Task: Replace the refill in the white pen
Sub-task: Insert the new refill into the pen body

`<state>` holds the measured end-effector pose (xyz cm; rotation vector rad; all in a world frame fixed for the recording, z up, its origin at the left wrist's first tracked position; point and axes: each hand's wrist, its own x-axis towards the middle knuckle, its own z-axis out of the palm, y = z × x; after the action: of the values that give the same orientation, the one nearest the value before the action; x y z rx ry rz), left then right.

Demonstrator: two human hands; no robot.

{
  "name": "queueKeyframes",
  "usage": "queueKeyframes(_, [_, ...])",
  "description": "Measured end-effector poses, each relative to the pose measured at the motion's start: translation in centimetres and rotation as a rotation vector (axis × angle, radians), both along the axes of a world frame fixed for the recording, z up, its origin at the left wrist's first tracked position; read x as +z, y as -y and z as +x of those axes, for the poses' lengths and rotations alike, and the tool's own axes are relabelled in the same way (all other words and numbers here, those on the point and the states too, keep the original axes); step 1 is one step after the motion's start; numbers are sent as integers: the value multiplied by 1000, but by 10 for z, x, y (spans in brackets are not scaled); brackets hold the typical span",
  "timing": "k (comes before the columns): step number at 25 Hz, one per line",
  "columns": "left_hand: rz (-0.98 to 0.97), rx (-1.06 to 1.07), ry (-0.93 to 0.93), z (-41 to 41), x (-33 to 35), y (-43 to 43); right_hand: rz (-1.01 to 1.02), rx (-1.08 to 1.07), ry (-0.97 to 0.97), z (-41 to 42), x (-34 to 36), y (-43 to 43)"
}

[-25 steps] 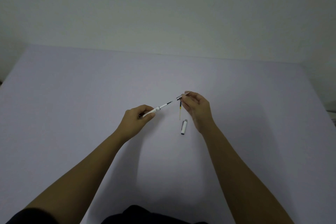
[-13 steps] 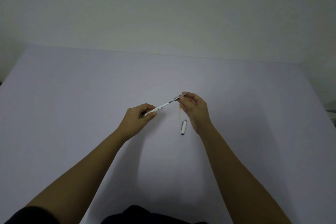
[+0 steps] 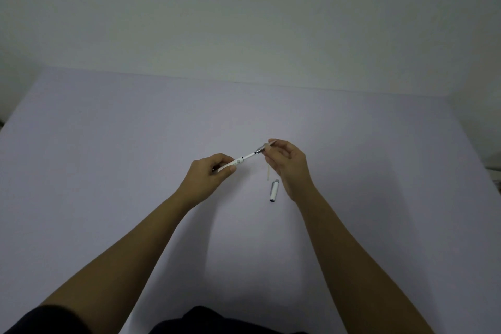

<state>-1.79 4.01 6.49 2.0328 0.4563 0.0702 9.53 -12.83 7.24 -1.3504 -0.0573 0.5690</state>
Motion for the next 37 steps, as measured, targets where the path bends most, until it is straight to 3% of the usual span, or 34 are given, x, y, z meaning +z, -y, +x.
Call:
queueKeyframes(20, [96, -94, 77, 5, 9, -1, -74, 82, 81, -19, -7, -1])
queueKeyframes(29, [191, -166, 102, 1, 8, -7, -459, 165, 402, -16, 3, -1])
queueKeyframes(34, [165, -127, 127, 0, 9, -8, -325, 197, 370, -17, 6, 1])
queueKeyframes(37, [161, -125, 135, 0, 11, -8, -331, 221, 450, -12, 10, 3])
